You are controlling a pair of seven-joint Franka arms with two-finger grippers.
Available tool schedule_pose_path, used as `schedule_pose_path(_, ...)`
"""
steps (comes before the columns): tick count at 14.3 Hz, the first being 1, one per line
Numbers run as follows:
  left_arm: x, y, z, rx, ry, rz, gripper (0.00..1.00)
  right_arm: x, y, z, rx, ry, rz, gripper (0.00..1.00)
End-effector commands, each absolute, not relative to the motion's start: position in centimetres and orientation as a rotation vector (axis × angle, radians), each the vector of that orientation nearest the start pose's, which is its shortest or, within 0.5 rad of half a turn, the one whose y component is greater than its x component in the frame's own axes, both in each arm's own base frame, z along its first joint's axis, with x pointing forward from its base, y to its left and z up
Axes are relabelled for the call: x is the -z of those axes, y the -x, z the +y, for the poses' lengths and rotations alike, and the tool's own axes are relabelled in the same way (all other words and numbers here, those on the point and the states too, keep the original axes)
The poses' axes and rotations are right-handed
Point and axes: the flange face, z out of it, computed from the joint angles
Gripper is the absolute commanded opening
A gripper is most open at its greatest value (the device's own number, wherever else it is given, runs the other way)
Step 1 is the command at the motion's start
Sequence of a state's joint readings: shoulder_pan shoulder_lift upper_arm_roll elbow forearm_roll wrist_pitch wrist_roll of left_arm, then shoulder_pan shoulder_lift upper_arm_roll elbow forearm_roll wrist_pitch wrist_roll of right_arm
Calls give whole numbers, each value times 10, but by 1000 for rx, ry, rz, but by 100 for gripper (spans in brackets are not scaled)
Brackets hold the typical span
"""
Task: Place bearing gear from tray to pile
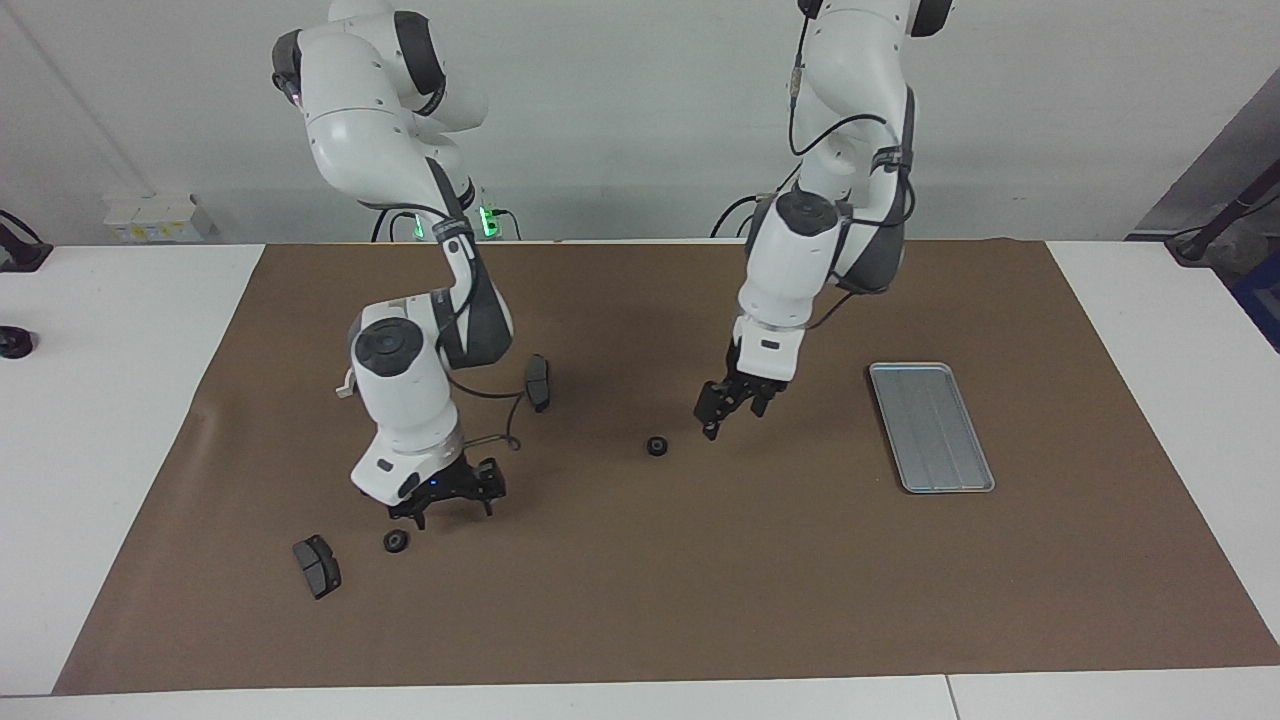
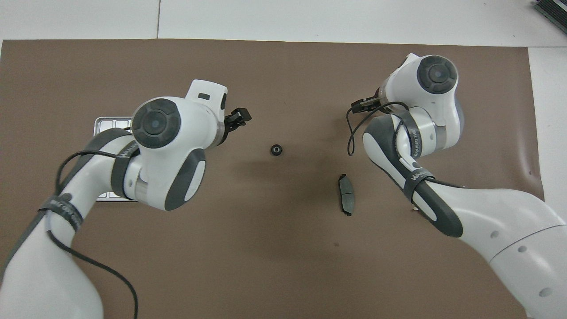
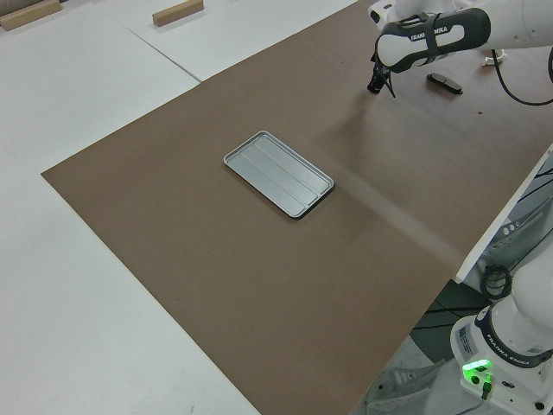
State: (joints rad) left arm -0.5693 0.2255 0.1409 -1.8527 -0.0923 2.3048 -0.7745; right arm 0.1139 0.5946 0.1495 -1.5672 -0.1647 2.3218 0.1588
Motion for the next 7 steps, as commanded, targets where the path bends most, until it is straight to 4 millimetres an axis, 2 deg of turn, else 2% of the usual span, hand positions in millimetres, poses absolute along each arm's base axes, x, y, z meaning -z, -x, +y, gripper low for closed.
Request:
schedule_pose_path(1, -453, -569, -214, 168, 3222, -304, 100, -322, -671, 244, 296, 3122, -191, 100)
schedule_pose_path(3, -472, -574, -162, 105, 3215, -106, 100, -327, -649, 298, 305, 3101, -162, 100)
schedule_pose_path(6, -502, -574, -86, 72, 3212, 43, 100, -325, -623, 348, 296, 3087, -157, 98)
schedule_pose_path(7, -509, -571, -66, 69, 3211, 67, 100, -317, -611, 363, 277, 3089, -162, 96)
